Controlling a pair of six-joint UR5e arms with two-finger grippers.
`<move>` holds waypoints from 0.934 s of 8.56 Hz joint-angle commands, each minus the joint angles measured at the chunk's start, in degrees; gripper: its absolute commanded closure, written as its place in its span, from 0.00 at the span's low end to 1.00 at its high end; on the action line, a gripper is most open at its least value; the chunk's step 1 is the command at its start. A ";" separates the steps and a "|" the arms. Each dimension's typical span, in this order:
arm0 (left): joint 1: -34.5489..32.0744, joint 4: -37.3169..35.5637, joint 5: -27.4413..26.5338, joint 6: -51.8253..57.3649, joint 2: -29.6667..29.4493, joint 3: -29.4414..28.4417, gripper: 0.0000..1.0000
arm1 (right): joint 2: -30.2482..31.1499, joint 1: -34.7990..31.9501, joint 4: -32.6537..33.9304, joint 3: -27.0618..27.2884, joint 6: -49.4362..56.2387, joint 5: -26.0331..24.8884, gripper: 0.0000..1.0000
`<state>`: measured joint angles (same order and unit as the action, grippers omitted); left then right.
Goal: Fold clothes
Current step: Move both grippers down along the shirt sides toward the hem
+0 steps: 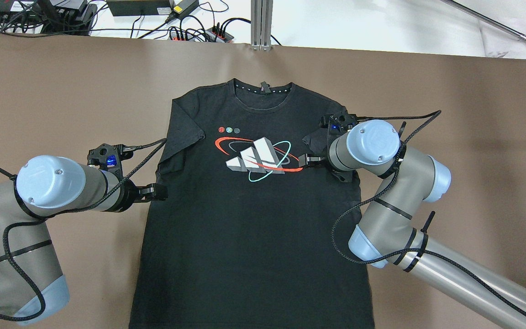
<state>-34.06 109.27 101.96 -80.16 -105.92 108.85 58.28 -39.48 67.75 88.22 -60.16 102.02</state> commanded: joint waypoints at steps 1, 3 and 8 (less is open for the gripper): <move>0.05 -0.03 -0.18 0.00 0.01 0.22 0.06 | 0.78 -0.16 -2.27 -1.47 0.40 0.02 0.05; 0.05 -0.03 -0.18 0.00 0.01 0.31 0.06 | 1.66 -0.16 -2.36 -1.12 0.31 0.37 0.05; 0.14 -5.82 -0.18 0.00 -0.78 3.64 0.06 | 4.56 0.81 -6.84 -0.94 -0.39 1.16 0.05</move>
<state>-33.95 105.79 101.75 -80.16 -106.37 110.99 62.25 -39.09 62.03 87.26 -60.30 102.67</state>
